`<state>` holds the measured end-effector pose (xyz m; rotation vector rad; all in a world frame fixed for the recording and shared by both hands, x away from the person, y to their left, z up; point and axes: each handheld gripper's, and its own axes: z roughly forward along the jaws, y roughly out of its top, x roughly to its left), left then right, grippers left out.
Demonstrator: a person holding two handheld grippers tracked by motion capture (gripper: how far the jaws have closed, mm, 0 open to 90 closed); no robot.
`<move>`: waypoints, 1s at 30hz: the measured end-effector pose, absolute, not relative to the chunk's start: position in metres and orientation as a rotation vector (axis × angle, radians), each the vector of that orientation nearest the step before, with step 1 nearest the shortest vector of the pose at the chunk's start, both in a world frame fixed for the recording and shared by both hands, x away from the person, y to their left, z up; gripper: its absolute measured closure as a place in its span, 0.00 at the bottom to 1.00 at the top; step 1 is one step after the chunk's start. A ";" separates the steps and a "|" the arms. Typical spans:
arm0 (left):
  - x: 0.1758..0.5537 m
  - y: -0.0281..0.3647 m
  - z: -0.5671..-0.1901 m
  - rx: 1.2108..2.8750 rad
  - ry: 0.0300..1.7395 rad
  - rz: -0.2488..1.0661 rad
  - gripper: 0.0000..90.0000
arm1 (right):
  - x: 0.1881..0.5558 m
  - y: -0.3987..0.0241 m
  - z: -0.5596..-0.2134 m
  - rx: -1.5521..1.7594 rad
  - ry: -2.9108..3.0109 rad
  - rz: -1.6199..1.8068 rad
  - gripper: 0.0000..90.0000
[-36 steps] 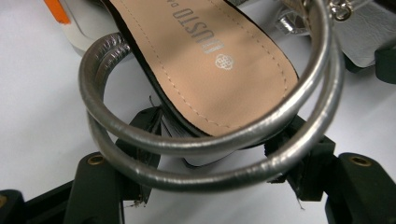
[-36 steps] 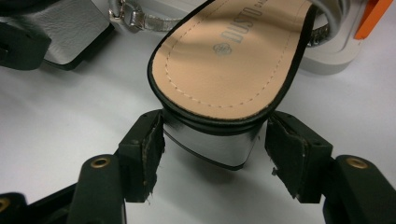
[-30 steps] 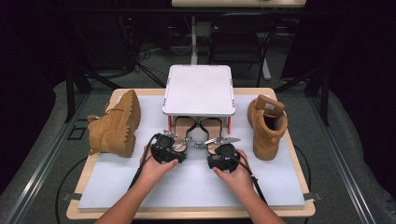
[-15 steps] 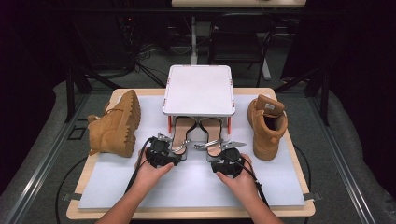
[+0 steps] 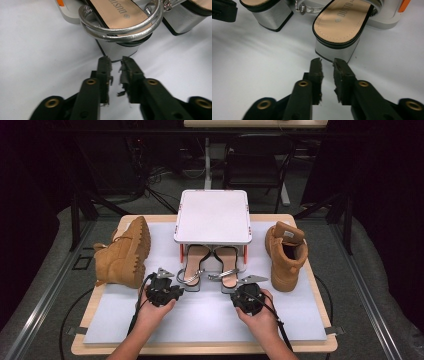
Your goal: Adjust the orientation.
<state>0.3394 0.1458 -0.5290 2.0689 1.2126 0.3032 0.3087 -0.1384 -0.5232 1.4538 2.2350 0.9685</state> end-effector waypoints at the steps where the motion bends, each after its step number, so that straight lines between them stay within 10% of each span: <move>1: 0.339 0.146 -0.529 2.061 1.214 0.285 0.91 | 0.308 -0.138 -0.523 1.456 2.234 0.976 0.93; 30: 0.348 0.124 -0.526 2.129 1.183 0.253 1.00 | 0.319 -0.133 -0.526 1.492 2.213 1.027 1.00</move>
